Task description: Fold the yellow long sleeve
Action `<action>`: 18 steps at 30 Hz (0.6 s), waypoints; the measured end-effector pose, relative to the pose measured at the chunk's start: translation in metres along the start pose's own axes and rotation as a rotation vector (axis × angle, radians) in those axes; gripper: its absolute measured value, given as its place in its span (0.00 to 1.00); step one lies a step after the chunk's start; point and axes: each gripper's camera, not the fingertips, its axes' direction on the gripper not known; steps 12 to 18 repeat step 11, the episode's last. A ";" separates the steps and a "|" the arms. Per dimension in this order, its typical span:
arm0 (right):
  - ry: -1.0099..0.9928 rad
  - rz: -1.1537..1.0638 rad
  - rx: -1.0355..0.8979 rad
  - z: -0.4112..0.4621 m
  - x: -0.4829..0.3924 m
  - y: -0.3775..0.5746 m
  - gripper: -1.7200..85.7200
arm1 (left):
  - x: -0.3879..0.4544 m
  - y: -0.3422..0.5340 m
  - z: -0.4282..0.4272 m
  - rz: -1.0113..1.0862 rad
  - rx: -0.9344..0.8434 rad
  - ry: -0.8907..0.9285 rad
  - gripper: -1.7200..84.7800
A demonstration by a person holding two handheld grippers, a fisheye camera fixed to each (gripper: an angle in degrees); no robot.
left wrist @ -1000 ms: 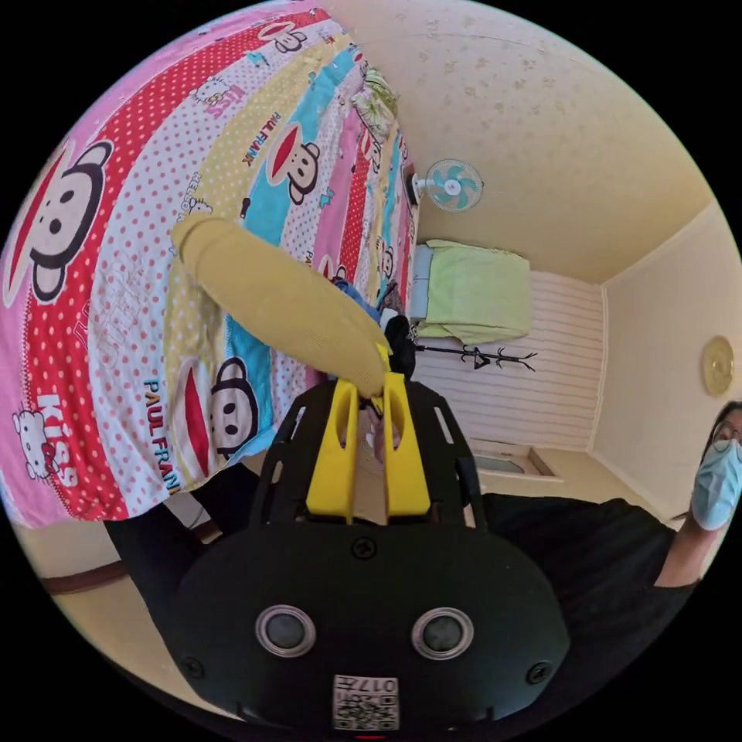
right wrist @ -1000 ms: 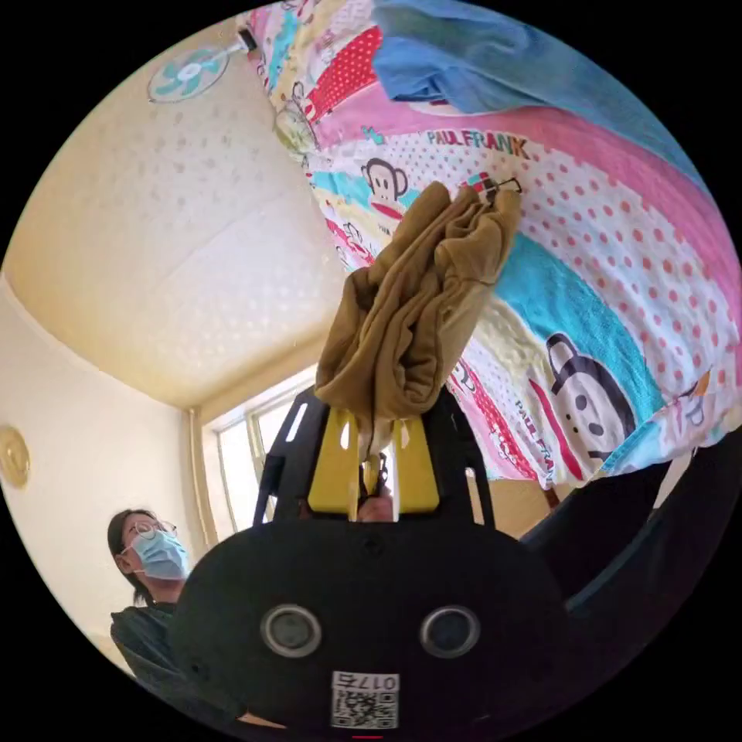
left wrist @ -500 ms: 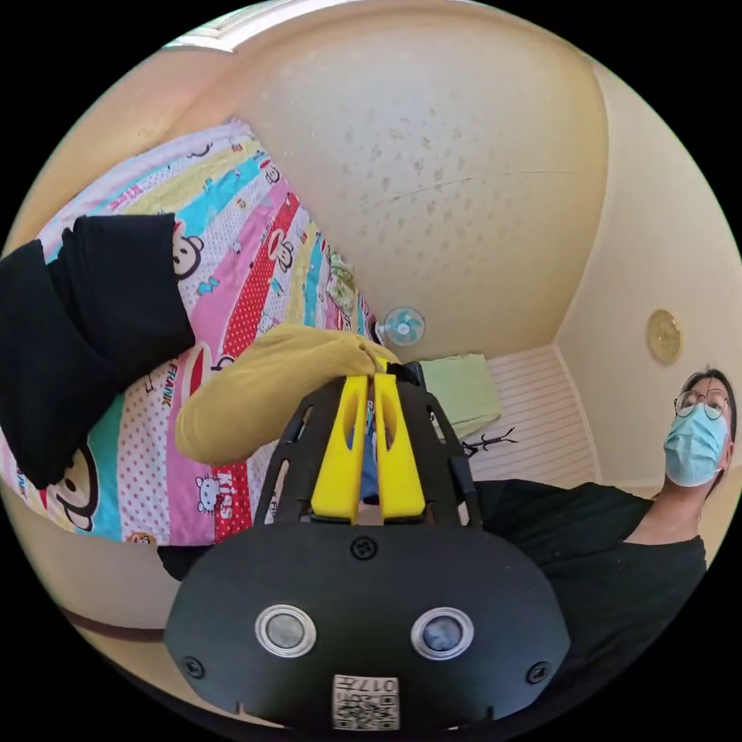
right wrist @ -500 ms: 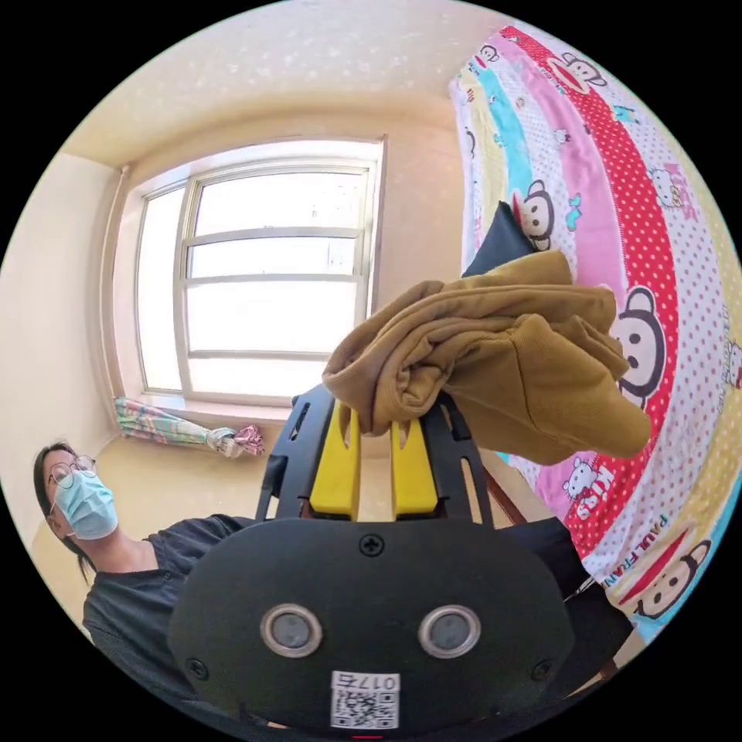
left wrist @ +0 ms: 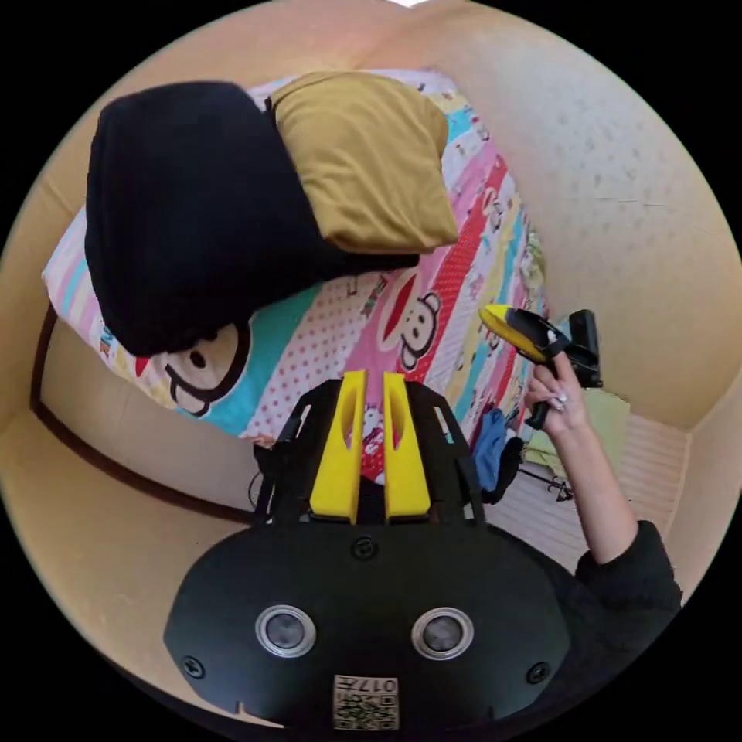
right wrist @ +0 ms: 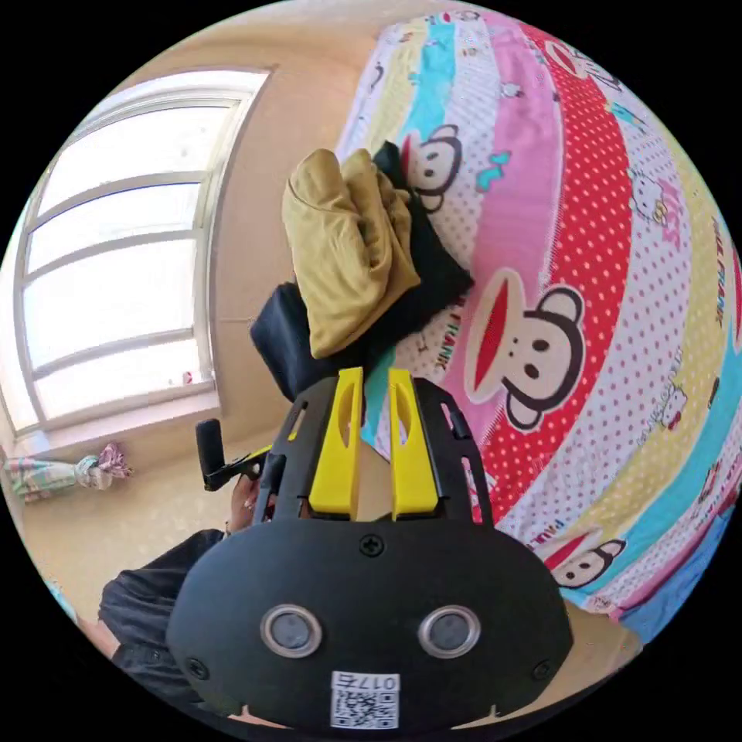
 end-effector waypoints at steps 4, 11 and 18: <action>0.218 0.164 -0.243 0.026 0.092 0.067 0.04 | -0.115 0.055 0.096 -0.180 -0.214 -0.301 0.02; 0.891 0.471 -0.908 0.018 0.245 0.316 0.03 | -0.273 0.238 0.123 -1.046 -0.892 0.123 0.01; 0.891 0.471 -0.908 0.018 0.245 0.316 0.03 | -0.273 0.238 0.123 -1.046 -0.892 0.123 0.01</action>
